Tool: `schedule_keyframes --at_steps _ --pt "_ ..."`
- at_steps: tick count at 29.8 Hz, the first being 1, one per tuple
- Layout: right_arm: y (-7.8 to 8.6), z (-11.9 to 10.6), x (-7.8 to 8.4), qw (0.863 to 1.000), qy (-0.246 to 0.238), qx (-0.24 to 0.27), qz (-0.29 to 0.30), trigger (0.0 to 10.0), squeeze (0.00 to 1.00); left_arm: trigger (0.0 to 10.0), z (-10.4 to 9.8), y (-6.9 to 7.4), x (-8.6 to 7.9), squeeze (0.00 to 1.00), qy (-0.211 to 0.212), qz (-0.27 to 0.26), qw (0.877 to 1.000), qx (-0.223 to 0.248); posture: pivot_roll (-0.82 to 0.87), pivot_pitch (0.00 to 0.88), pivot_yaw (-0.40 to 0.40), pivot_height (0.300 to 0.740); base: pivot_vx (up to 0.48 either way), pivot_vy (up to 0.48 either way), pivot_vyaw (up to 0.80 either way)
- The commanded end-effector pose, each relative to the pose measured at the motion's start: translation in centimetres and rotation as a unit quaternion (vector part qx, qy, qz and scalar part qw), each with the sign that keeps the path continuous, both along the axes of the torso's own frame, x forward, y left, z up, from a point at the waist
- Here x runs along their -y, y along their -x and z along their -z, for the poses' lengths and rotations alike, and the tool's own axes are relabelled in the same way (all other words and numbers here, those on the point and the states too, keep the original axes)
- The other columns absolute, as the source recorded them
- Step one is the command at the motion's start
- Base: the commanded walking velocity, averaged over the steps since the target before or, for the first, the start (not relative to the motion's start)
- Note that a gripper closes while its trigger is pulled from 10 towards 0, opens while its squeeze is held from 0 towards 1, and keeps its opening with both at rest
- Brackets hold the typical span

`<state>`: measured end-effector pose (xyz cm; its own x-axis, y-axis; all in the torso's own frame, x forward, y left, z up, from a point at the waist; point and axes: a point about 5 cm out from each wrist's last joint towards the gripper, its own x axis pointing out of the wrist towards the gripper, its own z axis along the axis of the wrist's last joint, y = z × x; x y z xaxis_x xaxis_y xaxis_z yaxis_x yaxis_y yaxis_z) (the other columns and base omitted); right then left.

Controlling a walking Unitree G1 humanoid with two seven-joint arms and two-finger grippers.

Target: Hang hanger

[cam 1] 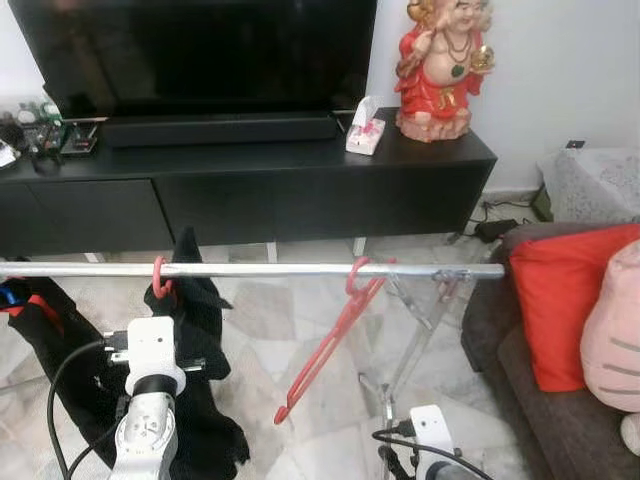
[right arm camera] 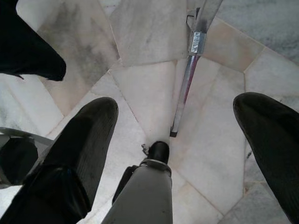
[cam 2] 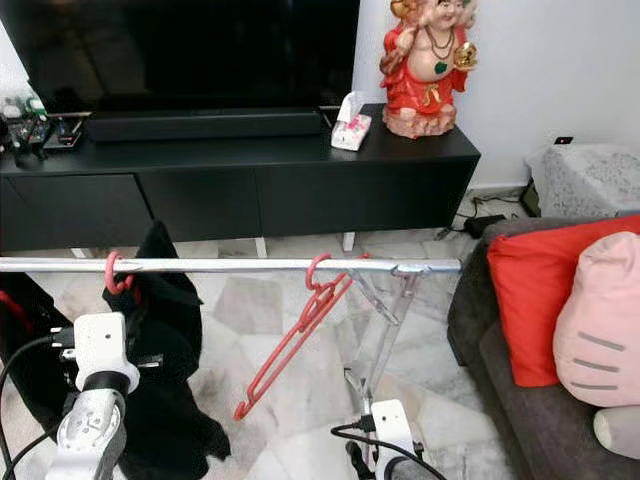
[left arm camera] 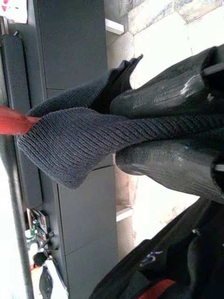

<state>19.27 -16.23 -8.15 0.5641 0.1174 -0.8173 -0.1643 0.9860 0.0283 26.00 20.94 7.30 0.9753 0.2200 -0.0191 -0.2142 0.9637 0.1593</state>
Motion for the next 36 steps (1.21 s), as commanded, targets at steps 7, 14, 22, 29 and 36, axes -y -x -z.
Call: schedule_keyframes --at_steps 7,14,22,29,36 --pt "0.0 0.0 0.2 1.000 0.006 -0.003 -0.006 10.0 0.00 10.0 -0.9 -2.2 -0.1 0.00 -0.021 0.010 1.000 0.000 -0.09 0.000 -0.015 0.740 0.000 0.000 0.00" --pt "0.1 0.0 0.2 1.000 0.008 -0.003 -0.007 10.0 0.00 10.0 -0.8 -3.4 -0.3 0.00 -0.029 0.008 0.999 -0.014 -0.10 0.000 -0.016 0.740 0.000 0.000 0.00" --pt "0.1 0.0 0.2 1.000 0.009 -0.004 -0.010 10.0 0.00 10.0 0.5 -3.6 -0.6 0.00 -0.033 -0.007 0.998 -0.054 -0.10 0.000 -0.015 0.740 0.000 0.000 0.00" --pt "0.1 0.1 0.2 1.000 0.009 -0.005 -0.012 10.0 0.00 10.0 1.5 -3.2 -0.5 0.00 -0.025 -0.009 0.997 -0.073 -0.10 0.000 -0.015 0.740 0.000 0.000 0.00" --pt "0.1 0.1 0.2 1.000 0.008 -0.007 -0.014 10.0 0.00 10.0 2.8 -2.1 -0.2 0.00 -0.023 -0.004 0.994 -0.102 -0.09 0.000 -0.018 0.740 0.000 0.000 0.00"
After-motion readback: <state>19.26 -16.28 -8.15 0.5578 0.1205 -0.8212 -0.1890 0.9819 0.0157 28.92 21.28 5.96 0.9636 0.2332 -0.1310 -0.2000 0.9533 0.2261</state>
